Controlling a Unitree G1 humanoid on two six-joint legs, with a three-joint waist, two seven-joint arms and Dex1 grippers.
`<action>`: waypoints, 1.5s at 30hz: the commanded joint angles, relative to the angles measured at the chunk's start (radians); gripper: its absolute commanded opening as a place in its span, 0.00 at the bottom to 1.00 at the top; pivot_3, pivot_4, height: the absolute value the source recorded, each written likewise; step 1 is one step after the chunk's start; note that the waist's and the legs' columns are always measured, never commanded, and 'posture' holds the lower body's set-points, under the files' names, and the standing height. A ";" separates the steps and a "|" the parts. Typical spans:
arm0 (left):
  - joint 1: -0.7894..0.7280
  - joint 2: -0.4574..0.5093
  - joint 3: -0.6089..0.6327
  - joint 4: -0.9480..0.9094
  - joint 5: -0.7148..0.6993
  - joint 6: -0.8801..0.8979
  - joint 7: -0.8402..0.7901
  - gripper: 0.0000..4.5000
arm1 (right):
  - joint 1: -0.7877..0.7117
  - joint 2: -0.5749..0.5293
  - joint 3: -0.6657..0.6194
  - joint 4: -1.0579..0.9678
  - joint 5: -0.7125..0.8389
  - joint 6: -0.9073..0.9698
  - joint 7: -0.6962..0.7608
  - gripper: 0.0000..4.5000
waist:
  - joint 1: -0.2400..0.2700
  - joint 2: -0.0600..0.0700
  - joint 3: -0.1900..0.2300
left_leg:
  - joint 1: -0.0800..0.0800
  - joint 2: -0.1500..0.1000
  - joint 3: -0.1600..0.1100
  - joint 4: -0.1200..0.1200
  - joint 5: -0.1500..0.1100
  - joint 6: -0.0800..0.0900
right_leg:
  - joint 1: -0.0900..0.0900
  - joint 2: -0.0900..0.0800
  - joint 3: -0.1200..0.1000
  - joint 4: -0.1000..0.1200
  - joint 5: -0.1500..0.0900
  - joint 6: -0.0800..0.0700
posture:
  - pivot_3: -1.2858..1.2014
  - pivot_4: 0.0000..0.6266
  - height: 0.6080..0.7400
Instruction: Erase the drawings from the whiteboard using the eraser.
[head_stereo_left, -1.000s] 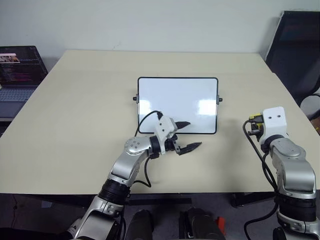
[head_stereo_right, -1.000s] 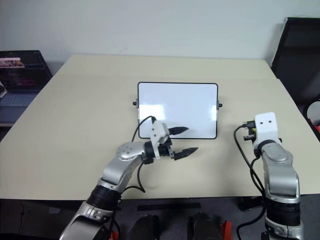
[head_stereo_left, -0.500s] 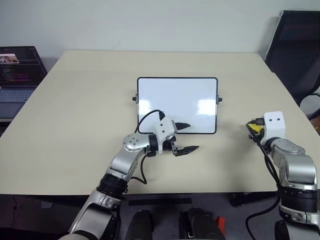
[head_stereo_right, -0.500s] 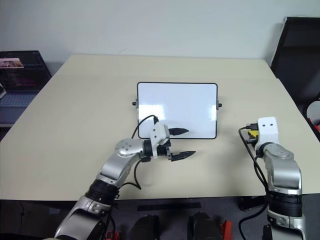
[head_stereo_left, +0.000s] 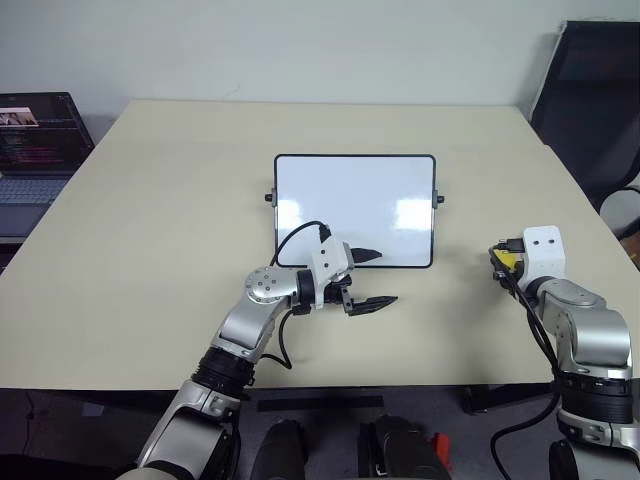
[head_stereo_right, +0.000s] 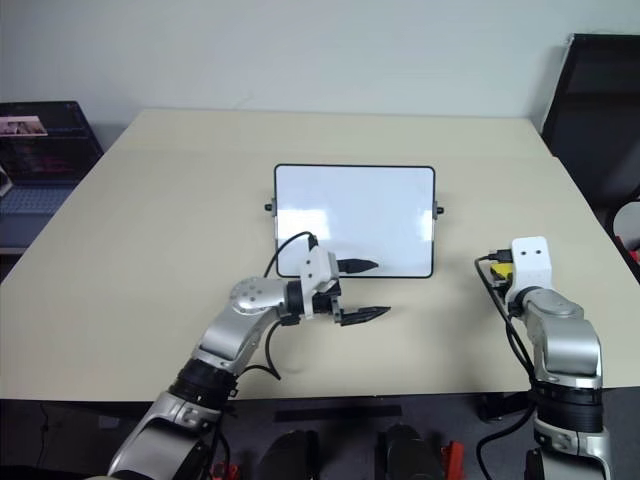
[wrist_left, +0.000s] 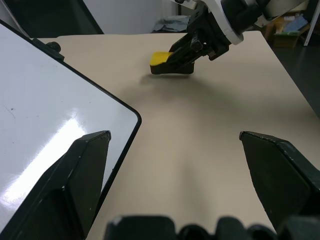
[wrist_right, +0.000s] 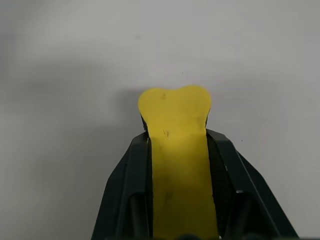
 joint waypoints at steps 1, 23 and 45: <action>-0.002 -0.003 -0.005 -0.030 -0.002 -0.018 -0.007 1.00 | -0.023 -0.015 -0.015 -0.006 0.007 -0.008 -0.015 0.24 | 0.000 0.000 0.000 | 0.000 0.000 0.000 0.000 0.000 0.000 | 0.000 0.000 0.000 0.000 0.000 0.000 | 0.52 0.24 1.00; -0.008 0.036 0.074 -0.035 -0.015 0.014 0.058 1.00 | -0.119 0.097 -0.110 -0.043 0.076 -0.041 -0.130 1.00 | -0.003 0.000 0.000 | 0.000 0.000 0.000 0.000 0.000 0.000 | 0.000 0.000 0.000 0.001 0.000 0.000 | 0.52 0.24 1.00; 0.190 0.051 0.501 -0.019 0.111 -0.060 0.794 1.00 | 0.300 0.153 -0.171 -0.102 0.006 -0.756 -0.243 1.00 | 0.007 0.000 0.000 | 0.001 0.005 0.000 0.000 0.000 0.000 | 0.001 -0.002 0.000 0.001 0.000 0.001 | 0.52 0.24 1.00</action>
